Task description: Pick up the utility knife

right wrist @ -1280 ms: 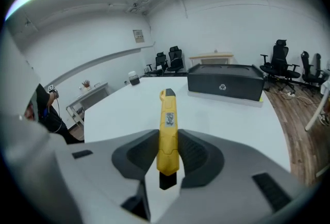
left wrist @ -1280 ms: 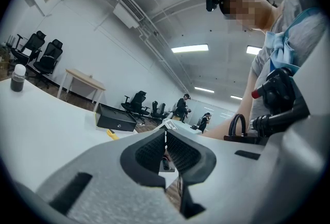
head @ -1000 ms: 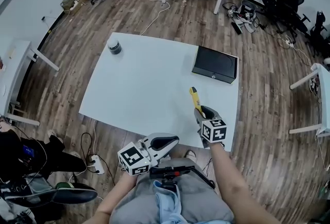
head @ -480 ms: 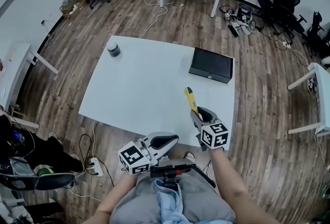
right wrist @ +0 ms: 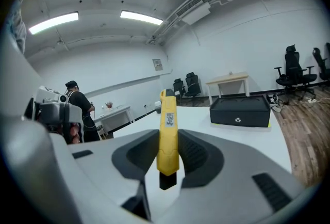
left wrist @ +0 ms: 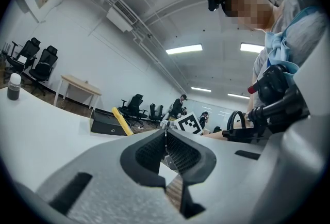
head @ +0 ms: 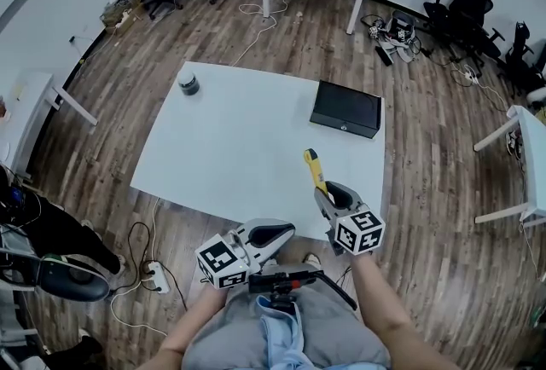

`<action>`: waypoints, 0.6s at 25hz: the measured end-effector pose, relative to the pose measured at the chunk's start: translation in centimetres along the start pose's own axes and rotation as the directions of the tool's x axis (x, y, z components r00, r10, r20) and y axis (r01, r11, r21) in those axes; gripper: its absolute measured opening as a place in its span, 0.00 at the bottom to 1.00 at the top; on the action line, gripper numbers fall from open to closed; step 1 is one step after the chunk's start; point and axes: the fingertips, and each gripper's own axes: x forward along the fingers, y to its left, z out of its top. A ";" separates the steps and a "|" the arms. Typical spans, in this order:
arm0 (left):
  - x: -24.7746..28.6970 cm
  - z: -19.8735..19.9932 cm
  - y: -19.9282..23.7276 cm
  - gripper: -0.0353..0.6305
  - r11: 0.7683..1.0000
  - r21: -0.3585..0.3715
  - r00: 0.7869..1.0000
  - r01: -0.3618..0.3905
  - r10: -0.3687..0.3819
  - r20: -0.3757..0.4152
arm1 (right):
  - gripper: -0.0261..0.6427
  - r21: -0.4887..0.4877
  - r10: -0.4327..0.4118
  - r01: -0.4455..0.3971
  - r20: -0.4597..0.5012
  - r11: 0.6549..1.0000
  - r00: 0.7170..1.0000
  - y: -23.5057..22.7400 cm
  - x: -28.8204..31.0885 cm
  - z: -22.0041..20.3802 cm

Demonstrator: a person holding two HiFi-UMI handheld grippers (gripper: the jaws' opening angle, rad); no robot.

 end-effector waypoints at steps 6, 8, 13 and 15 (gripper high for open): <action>0.1 0.3 -0.4 0.08 1.000 0.009 1.000 0.009 -0.009 0.001 | 0.23 -0.023 0.031 -0.030 0.063 0.999 0.998 1.6 -1.1 2.0; 0.2 0.2 -0.6 0.08 1.000 0.012 1.000 0.012 -0.012 0.000 | 0.23 -0.027 0.041 -0.039 0.083 0.999 0.996 2.0 -1.7 2.5; 0.3 0.1 -1.2 0.08 1.000 0.019 1.000 0.014 -0.014 0.001 | 0.23 -0.046 0.068 -0.063 0.118 0.997 0.991 3.0 -3.0 3.2; 0.3 0.1 -1.2 0.08 1.000 0.020 1.000 0.014 -0.014 0.002 | 0.23 -0.051 0.081 -0.075 0.133 0.996 0.988 3.5 -3.5 3.6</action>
